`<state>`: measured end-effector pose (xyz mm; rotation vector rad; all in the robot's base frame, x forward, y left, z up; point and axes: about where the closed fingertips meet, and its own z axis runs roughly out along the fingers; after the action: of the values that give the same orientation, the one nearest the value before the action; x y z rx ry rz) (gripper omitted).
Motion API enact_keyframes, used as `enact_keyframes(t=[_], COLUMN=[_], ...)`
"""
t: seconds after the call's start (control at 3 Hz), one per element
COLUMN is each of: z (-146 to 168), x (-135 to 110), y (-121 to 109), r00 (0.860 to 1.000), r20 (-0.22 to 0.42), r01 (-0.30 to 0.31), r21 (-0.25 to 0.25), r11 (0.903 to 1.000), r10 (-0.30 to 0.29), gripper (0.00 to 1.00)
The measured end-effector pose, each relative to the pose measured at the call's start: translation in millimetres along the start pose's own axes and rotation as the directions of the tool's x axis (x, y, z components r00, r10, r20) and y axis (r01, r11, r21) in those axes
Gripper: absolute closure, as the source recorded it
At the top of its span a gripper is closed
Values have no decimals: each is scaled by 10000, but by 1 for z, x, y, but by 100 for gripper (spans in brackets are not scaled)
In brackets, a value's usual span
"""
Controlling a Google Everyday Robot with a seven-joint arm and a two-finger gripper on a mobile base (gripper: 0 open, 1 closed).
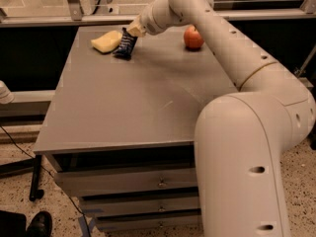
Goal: Move rxbar blueberry near sponge
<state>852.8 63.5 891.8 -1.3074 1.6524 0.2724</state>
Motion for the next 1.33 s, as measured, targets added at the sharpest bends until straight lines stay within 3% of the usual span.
enact_keyframes(t=[0.33, 1.0, 1.33], z=[-6, -8, -10], x=[7, 11, 8], y=[-5, -5, -2], r00=[9996, 9989, 9996], r20=[-268, -472, -228], r01=[-26, -31, -154], r21=[234, 335, 227], r11=[9997, 9994, 9996], r10=[32, 47, 159], gripper=[83, 36, 12])
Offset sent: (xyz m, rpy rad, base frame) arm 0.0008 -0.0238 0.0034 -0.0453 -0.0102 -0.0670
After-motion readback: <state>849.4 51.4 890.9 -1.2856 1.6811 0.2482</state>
